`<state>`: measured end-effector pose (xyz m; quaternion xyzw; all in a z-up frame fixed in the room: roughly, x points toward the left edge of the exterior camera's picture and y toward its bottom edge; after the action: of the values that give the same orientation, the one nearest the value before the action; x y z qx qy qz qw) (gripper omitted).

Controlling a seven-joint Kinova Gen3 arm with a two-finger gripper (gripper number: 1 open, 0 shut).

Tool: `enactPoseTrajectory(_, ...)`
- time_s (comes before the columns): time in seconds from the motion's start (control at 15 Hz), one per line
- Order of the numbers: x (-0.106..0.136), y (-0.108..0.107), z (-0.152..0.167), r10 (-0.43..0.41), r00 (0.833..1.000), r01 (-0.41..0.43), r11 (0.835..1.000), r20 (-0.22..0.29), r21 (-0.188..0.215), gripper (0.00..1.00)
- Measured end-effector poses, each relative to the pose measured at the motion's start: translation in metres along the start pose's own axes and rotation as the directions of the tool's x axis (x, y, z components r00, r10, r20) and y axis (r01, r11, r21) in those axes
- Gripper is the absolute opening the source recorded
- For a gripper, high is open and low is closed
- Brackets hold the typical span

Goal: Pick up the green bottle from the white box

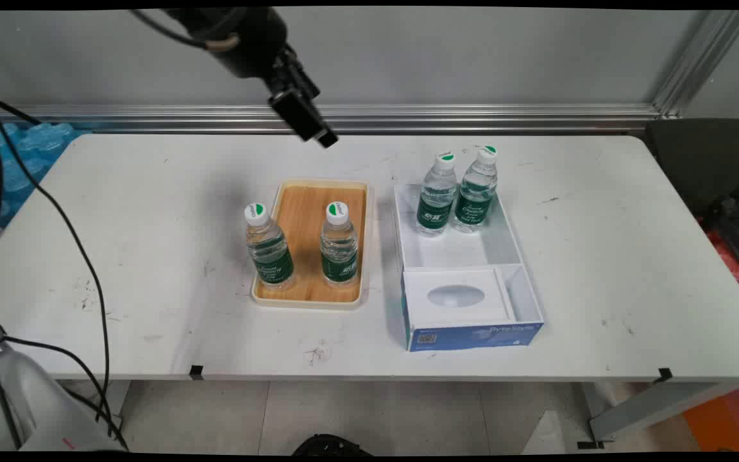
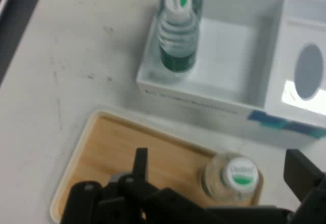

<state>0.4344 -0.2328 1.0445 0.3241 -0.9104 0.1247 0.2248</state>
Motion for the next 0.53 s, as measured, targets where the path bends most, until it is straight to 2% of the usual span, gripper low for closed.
enactPoseTrajectory(0.33,0.029,0.005,0.033,-0.066,0.998,0.066,0.997,-0.009,0.040,1.00)
enactPoseTrajectory(0.53,0.046,0.006,0.069,-0.086,0.996,0.086,0.995,-0.007,0.055,1.00)
